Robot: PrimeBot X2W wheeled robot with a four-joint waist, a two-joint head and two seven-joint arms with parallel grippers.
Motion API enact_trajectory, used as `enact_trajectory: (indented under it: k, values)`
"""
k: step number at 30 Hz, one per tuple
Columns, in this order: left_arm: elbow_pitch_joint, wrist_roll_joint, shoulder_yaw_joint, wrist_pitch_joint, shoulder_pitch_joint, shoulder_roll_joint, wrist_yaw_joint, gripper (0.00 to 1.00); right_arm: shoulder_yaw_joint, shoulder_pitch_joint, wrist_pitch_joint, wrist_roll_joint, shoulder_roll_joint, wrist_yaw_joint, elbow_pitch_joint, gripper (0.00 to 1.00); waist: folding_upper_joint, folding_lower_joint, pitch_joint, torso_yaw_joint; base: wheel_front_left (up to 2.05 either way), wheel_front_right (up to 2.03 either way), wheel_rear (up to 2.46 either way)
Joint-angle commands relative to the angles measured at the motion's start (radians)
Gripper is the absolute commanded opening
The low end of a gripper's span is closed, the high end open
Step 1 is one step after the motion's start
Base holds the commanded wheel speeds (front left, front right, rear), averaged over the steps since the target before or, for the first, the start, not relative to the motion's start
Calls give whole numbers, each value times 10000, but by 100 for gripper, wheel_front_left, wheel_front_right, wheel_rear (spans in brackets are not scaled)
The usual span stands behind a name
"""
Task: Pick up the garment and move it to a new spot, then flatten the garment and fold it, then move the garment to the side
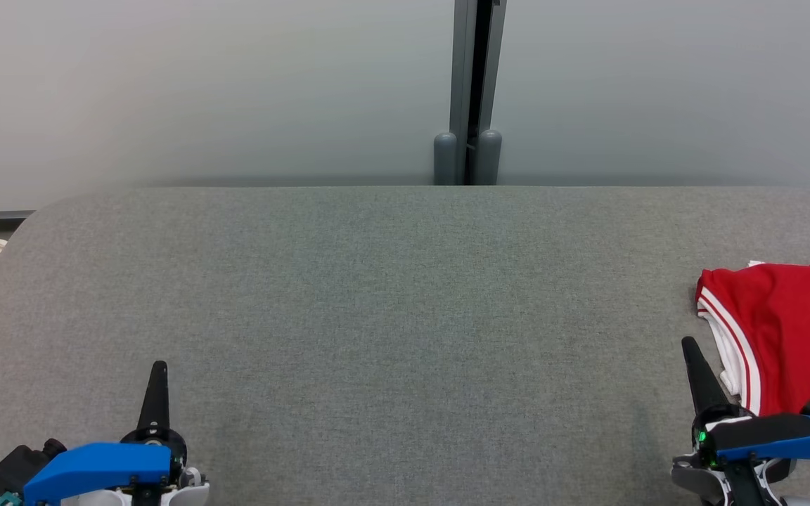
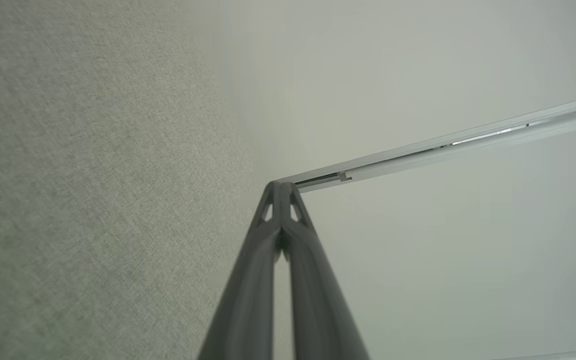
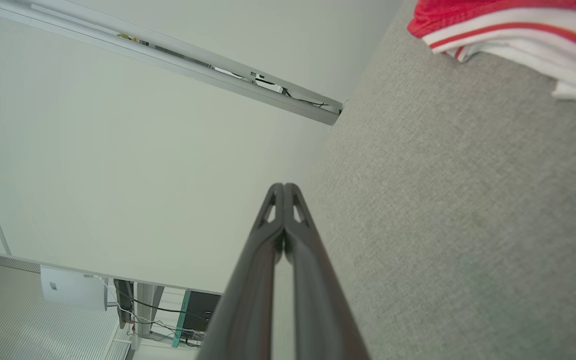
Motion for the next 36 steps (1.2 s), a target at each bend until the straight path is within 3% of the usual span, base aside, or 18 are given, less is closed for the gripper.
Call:
enact_trajectory:
  k: [1,36]
  values:
    - [-135,-217,35,64,-227,10,-16,0,-40,49,54,265,-59,3,-152,0,0,-1,-1,2,0,0,0]
    - [-498,-2727,327,759,-538,9,-23,0,-249,188,750,3025,-71,4,-865,0,0,-1,-27,52,0,0,0]
